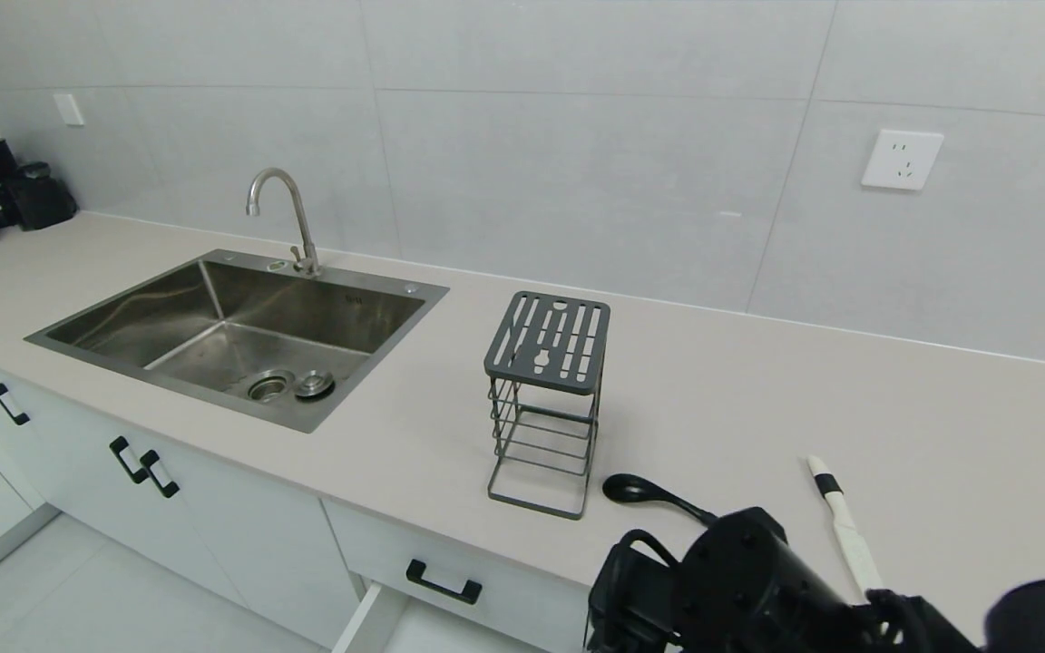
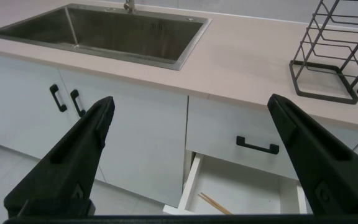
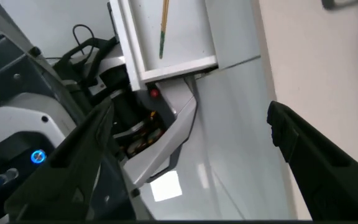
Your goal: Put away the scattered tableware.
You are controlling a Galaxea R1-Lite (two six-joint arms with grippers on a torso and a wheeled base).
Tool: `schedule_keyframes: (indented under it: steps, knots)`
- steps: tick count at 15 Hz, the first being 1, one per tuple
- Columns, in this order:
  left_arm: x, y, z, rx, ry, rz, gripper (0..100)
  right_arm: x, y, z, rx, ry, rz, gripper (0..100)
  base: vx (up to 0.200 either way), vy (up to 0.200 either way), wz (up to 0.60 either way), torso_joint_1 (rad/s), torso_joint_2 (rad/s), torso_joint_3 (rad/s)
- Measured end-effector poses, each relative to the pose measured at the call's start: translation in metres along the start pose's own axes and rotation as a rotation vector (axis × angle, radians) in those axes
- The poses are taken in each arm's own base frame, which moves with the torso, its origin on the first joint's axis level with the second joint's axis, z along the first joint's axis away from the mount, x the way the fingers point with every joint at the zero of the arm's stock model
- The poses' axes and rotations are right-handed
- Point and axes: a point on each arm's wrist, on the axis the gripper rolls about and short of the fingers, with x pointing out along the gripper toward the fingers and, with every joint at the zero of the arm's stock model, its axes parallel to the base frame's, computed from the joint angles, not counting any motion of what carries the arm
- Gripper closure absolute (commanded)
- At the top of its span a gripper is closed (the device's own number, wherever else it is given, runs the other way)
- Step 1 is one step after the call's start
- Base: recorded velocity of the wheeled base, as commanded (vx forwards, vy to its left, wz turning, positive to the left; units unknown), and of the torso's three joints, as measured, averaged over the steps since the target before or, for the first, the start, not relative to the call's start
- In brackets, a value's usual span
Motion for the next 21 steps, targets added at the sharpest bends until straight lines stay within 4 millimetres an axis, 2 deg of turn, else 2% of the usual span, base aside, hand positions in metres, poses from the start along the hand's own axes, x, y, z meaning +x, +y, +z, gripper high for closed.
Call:
schedule_keyframes:
  steps: [2,4,10,15,18,21]
  knots:
    - [0.000,0.000,0.000,0.000,0.000,0.000,0,-0.013,-0.005,-0.007,0.047,-0.023,-0.004,0,0.000,0.000,0.00,0.000,0.00,0.000]
    - [0.000,0.000,0.000,0.000,0.000,0.000,0,-0.022,-0.018,-0.009,0.091,-0.049,-0.033,0,0.000,0.000,0.00,0.000,0.00,0.000]
    - [0.000,0.000,0.000,0.000,0.000,-0.001,0,-0.033,-0.062,-0.018,0.122,-0.058,-0.144,0,0.000,0.000,0.00,0.000,0.00,0.000]
    - [0.000,0.000,0.000,0.000,0.000,-0.001,0,-0.027,-0.071,-0.017,0.150,-0.039,-0.148,0,0.000,0.000,0.00,0.000,0.00,0.000]
    - [0.000,0.000,0.000,0.000,0.000,0.000,0,-0.021,-0.077,-0.004,0.162,-0.054,-0.145,0,0.000,0.000,0.00,0.000,0.00,0.000]
    - [0.000,0.000,0.000,0.000,0.000,0.000,0,-0.001,-0.094,0.014,0.188,-0.047,-0.154,0,0.000,0.000,0.00,0.000,0.00,0.000]
